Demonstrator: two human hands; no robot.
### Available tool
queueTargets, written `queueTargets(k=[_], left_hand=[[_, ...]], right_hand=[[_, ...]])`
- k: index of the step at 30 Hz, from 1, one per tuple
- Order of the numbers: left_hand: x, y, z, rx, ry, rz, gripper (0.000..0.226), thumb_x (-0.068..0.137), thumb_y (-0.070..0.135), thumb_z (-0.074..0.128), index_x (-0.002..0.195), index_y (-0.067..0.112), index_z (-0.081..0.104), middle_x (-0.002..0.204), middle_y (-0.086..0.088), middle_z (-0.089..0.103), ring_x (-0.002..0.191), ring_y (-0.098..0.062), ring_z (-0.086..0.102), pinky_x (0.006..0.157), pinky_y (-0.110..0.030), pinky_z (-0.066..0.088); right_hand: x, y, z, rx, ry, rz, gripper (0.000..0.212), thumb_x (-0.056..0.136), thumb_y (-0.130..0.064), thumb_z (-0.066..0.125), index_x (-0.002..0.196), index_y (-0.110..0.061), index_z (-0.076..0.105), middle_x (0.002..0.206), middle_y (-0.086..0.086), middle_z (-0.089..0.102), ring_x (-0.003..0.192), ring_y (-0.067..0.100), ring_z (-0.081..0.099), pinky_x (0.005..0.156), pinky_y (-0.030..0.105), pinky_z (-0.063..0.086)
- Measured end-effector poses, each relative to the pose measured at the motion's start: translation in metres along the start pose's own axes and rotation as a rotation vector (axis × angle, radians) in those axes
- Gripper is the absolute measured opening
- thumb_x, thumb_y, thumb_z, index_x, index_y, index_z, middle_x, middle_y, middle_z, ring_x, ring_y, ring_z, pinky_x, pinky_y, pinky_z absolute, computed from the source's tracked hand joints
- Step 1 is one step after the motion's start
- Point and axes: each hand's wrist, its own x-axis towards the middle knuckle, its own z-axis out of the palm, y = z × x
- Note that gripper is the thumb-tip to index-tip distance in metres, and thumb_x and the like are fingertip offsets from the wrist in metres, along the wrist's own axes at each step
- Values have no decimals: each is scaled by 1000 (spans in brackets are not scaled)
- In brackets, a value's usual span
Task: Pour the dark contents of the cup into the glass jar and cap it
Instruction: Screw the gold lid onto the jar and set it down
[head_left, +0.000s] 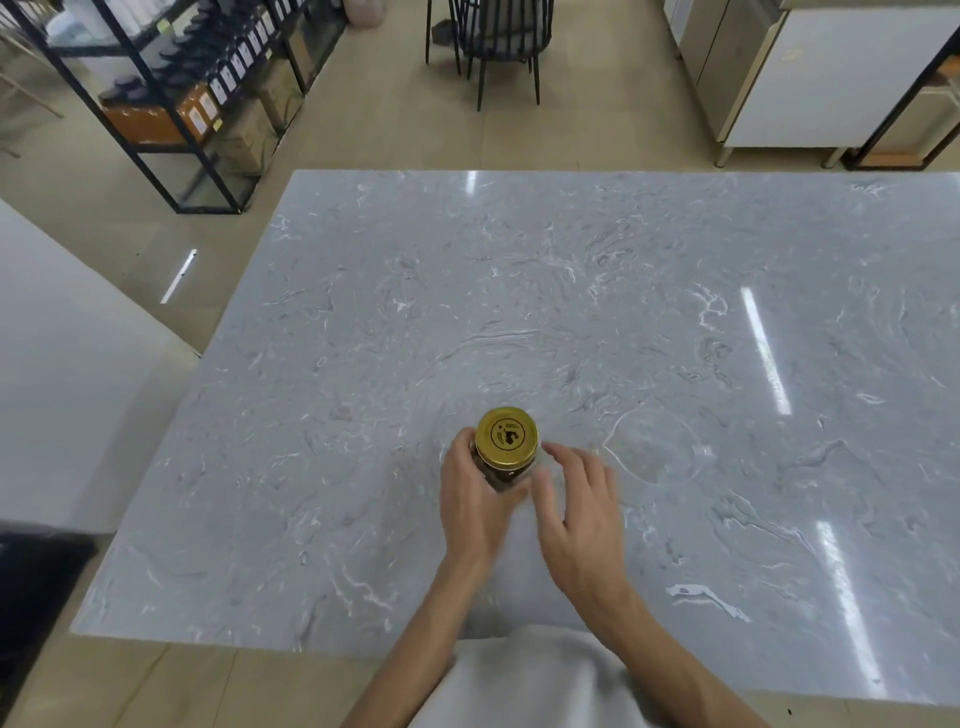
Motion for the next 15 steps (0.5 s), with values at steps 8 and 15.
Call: queueTargets(k=[8, 15], left_hand=[[-50, 6, 3, -142, -83, -93, 85, 83, 8, 82, 140, 44, 32, 139, 9, 53, 124, -15, 58, 99, -28, 53], [-37, 8, -32, -271, -112, -283, 52, 107, 24, 52, 154, 24, 30, 154, 6, 37, 141, -14, 39, 114, -32, 36]], right_hand=[[7, -9, 2, 562, -391, 366, 28, 105, -38, 39, 131, -45, 49, 134, -40, 49, 124, -21, 40, 99, 1, 27], [13, -2, 12, 328, -364, 354, 68, 96, -58, 38, 156, -26, 26, 164, -9, 17, 150, 5, 5, 124, 39, 8]])
